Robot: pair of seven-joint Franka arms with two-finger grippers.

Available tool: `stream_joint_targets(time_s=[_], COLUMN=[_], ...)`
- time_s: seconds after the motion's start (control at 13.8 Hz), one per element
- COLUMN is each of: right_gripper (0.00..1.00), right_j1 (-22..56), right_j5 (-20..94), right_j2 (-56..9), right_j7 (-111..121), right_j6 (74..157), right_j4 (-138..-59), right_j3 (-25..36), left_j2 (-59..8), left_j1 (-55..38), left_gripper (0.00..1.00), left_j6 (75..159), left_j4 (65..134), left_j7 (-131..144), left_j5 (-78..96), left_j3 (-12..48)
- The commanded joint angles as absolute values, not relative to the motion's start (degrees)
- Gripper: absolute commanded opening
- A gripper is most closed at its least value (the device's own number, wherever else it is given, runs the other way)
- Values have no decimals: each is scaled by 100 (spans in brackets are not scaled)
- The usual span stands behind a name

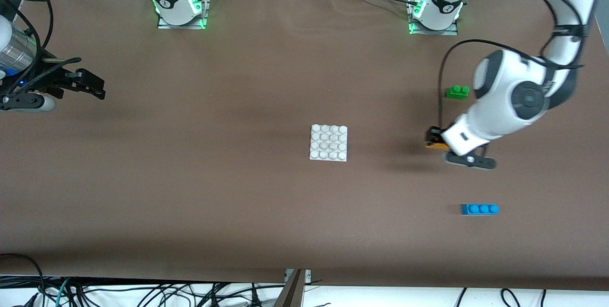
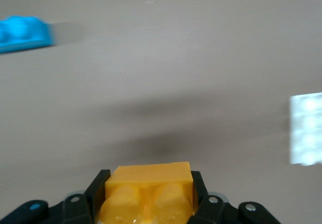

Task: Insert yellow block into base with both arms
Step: 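Carry the yellow block with the left gripper over the base plate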

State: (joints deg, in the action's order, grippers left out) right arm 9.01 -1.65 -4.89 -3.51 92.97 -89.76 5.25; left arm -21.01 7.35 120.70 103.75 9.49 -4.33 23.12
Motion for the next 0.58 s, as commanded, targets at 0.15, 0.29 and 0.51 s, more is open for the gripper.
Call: stream_joint_targets(time_s=[0.15,0.29,0.51], right_gripper=[100,100,100], right_j1=[870,870,861], right_j5=[-97,-88,-62], right_j2=[-519,-519,-519], right_j7=[-395,-396,-396], right_j6=[9185,9185,9185], right_j4=[-8842,-8842,-8842], right_j3=[492,492,492], left_j2=[-2899,-3189,-3690], left_j1=[-376,-920,-1432], left_gripper=[21,21,22], left_j6=[11944,11944,11971], left_j4=[9353,9037,8596], left_j7=[2256,2845,3243], left_j5=[-483,-501,-501], left_j3=[2285,2268,2232])
